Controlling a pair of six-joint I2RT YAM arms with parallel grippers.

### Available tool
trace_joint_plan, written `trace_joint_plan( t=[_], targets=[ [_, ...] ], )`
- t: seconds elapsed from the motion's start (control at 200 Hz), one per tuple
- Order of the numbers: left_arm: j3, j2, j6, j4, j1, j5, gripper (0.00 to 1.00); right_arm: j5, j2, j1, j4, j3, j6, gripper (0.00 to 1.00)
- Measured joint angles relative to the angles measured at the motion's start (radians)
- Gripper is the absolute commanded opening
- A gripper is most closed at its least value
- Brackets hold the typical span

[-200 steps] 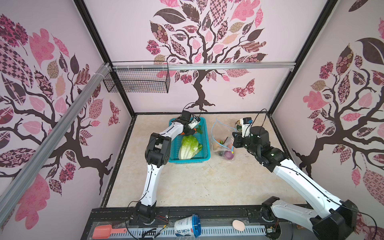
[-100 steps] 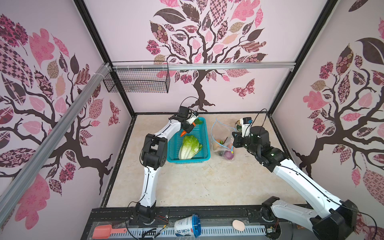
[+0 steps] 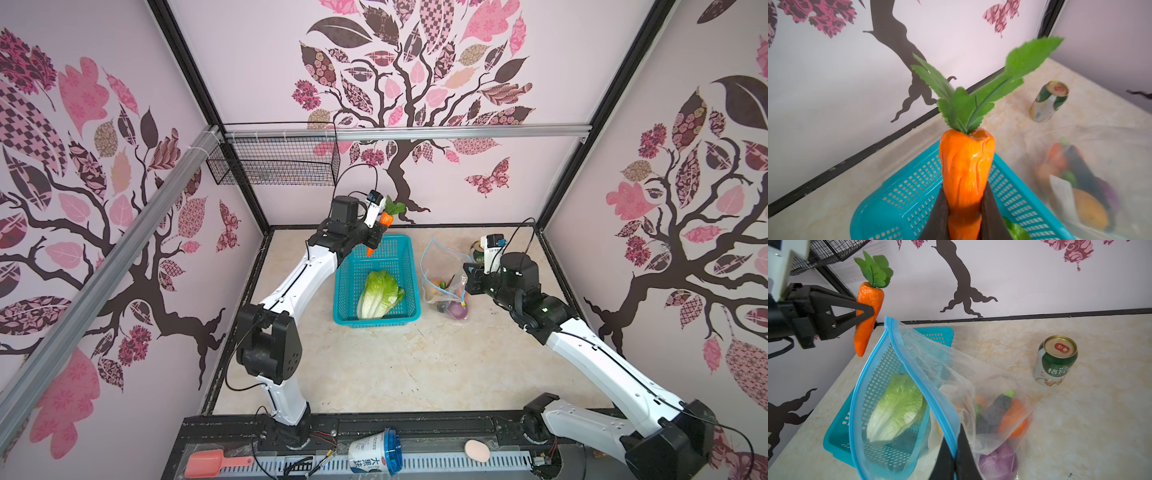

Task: Place the food in the zip-top bag and seal the zipper
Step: 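Lift the carrot with the left gripper out of the basket, then carry the carrot over the bag opening and open the left gripper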

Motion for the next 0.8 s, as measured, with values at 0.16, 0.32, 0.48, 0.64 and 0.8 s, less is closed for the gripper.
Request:
trace_joint_plan(
  t=[0.16, 0.32, 0.48, 0.64, 0.8],
  targets=[
    [-0.110, -0.153, -0.150, 0.139, -0.053, 0.031, 0.00, -0.019, 0.015, 0.000, 0.029, -0.003, 0.036, 0.00],
    [-0.193, -0.262, -0.269, 0.312, -0.144, 0.053, 0.00, -0.032, 0.031, 0.000, 0.062, -0.004, 0.077, 0.00],
    [-0.315, -0.326, -0.394, 0.568, -0.182, 0.046, 0.00, -0.056, 0.046, 0.000, 0.092, -0.004, 0.122, 0.00],
    [-0.434, -0.314, -0.444, 0.777, -0.283, -0.015, 0.00, -0.077, 0.050, 0.000, 0.120, -0.004, 0.177, 0.00],
    [-0.481, -0.238, -0.430, 0.888, -0.375, -0.120, 0.00, -0.094, 0.050, 0.000, 0.137, -0.005, 0.212, 0.00]
  ],
)
